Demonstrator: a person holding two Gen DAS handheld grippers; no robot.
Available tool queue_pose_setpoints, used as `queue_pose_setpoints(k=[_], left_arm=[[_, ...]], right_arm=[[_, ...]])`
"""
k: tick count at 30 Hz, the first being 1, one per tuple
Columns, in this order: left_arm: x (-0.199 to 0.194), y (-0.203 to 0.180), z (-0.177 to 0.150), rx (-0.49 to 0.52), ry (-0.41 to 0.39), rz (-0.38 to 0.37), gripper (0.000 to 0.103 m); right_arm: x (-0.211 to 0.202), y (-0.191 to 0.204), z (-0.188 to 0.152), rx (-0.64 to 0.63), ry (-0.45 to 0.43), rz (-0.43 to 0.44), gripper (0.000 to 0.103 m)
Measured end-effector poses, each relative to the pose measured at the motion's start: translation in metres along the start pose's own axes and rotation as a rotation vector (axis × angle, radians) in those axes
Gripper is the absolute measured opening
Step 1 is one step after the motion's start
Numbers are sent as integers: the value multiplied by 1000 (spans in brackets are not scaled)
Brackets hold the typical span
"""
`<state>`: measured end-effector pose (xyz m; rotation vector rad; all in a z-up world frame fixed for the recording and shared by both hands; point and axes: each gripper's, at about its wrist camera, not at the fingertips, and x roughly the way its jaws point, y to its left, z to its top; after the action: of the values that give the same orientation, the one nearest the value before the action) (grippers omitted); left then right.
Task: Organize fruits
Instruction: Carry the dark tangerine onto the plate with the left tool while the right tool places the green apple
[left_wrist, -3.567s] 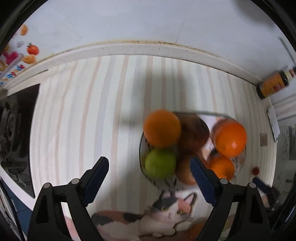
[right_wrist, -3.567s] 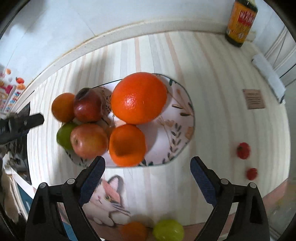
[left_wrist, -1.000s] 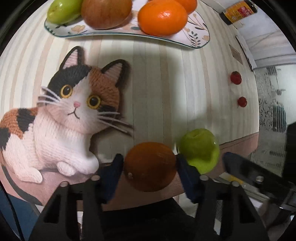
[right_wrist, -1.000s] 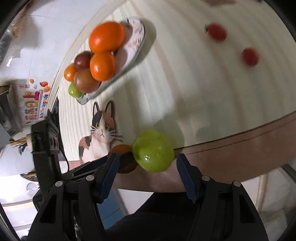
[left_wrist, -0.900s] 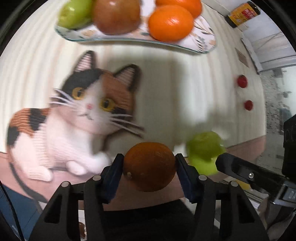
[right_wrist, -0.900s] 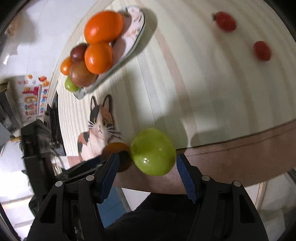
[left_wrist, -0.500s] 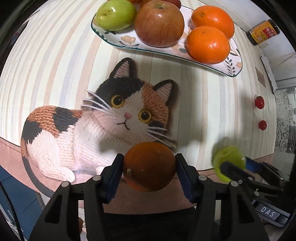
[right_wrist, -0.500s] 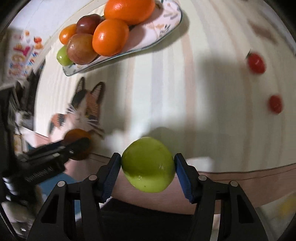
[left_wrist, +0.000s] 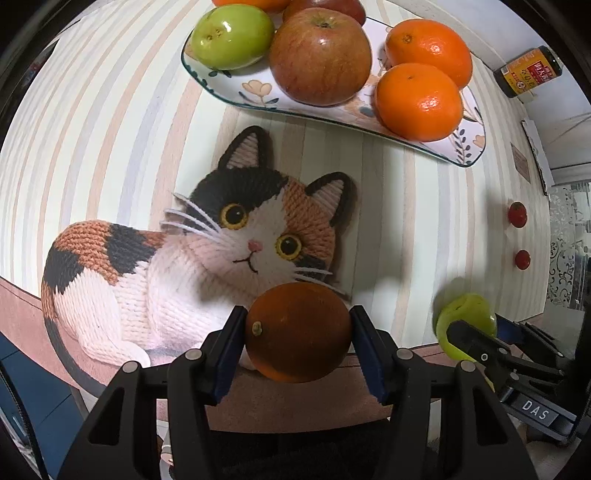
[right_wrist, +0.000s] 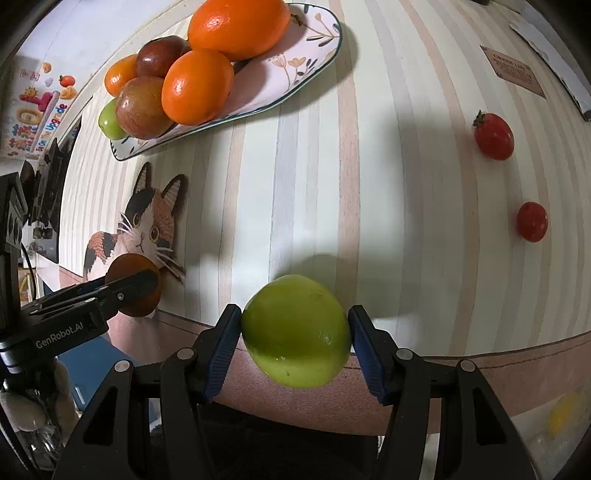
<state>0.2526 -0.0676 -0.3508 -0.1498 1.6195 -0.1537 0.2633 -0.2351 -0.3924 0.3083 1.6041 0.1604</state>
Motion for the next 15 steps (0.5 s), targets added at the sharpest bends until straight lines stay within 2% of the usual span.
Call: queue_pose_setpoints(k=[4,8,15], left_arm=[[-11,-5,1,19,-16,-18,53],[-40,-15,12,51,-55,-54,53],[-108,-45,69,128,-168,-132,53]], right_arm=[[-9,-8,0,11,-22,0,62],[-29,-14,8,41,-65,30,62],[-70,-17,52,86,-177,88,62]])
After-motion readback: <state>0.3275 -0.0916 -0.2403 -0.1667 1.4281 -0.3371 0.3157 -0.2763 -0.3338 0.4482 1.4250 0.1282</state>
